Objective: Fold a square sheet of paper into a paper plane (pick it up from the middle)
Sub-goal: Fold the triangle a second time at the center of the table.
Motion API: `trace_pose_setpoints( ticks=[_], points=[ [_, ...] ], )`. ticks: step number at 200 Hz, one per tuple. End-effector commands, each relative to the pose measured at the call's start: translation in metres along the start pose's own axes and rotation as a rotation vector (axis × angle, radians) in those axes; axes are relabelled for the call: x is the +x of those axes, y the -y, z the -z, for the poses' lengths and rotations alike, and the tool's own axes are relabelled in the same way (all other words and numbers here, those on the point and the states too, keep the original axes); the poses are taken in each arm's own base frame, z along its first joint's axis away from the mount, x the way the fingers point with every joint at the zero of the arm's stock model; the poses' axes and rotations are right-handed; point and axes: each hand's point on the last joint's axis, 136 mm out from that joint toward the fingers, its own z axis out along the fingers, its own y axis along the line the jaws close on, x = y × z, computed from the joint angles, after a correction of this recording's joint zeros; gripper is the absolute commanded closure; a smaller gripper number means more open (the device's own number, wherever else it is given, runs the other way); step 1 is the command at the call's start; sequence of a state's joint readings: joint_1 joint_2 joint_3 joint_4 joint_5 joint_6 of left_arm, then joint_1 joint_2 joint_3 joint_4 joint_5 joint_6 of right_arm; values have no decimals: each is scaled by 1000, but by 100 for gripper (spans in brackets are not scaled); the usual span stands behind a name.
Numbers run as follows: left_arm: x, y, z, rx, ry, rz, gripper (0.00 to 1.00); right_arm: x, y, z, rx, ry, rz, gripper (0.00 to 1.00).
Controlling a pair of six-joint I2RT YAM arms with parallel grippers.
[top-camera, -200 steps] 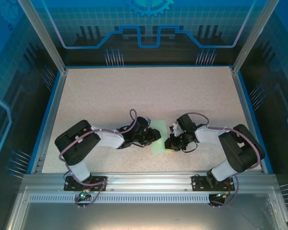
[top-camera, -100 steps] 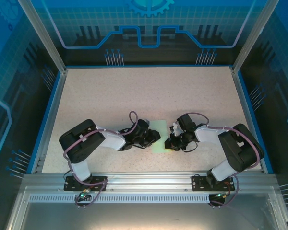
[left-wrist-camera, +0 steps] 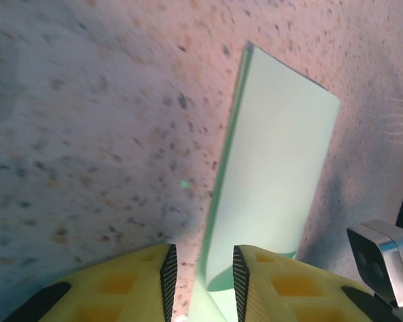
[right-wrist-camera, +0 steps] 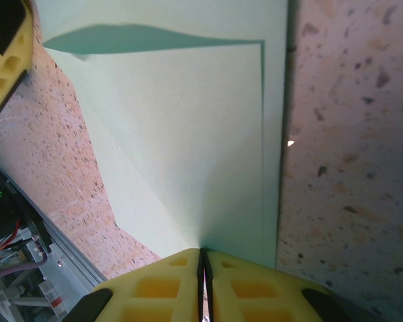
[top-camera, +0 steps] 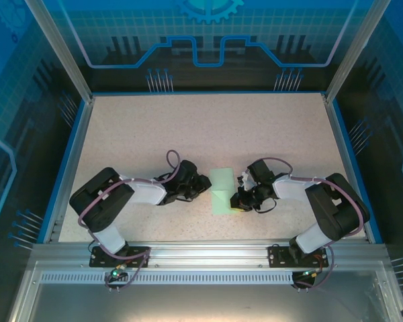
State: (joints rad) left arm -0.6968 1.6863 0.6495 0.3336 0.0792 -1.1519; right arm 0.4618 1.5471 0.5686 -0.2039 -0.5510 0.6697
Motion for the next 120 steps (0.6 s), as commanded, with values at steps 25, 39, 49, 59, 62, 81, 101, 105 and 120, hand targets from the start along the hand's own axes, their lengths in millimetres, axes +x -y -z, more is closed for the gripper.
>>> trace_pose_setpoints(
  ticks=[25,39,49,59,62,81,101,105,120],
  points=[
    [1,23,23,52,-8,-47,65,6,36,-7,137,2,-45,87],
    [13,41,25,96,-47,-90,66,5,34,-7,133,4,-45,87],
    [24,53,25,121,-80,-118,67,5,34,-7,131,5,-44,87],
    [35,61,21,140,-114,-138,68,4,33,-6,129,8,-44,87],
    [38,64,20,148,-123,-143,68,5,33,-6,130,6,-42,87],
    [53,68,9,176,-168,-132,70,4,33,-5,133,10,-41,87],
    [59,62,-5,176,-196,-107,70,3,32,-5,132,14,-40,87],
    [59,62,-7,180,-198,-104,70,3,32,-5,132,14,-40,86],
    [61,56,-16,171,-207,-94,71,2,31,-5,130,16,-40,86]
  ],
)
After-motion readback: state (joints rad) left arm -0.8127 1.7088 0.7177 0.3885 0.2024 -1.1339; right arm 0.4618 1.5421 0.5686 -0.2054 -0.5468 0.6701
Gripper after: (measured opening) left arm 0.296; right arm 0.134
